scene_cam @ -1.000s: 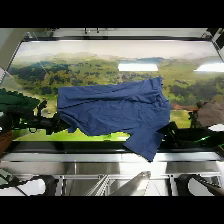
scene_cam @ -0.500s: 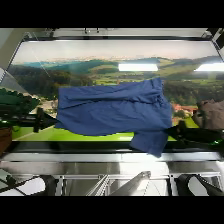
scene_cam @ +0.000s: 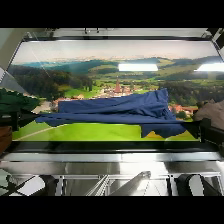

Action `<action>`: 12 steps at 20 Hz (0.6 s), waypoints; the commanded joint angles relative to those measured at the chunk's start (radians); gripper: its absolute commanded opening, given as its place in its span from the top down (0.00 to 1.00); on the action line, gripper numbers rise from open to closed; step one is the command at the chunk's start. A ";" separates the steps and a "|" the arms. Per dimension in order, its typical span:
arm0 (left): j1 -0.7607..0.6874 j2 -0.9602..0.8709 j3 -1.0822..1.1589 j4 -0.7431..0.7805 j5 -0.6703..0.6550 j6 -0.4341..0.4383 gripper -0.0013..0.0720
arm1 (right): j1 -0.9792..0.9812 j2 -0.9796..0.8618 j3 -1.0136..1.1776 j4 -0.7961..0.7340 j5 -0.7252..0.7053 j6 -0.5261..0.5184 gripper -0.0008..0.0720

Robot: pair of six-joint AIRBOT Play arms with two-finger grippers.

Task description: Fold the shirts.

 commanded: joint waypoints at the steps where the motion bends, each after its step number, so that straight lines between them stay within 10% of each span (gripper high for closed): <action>1: -0.048 -0.037 0.005 0.007 0.007 -0.002 0.94 | -0.011 0.001 0.002 0.133 0.006 -0.058 0.96; 12: -0.299 -0.271 0.290 0.028 -0.121 -0.084 0.94 | 0.325 -0.491 0.150 0.319 -0.259 -0.315 0.97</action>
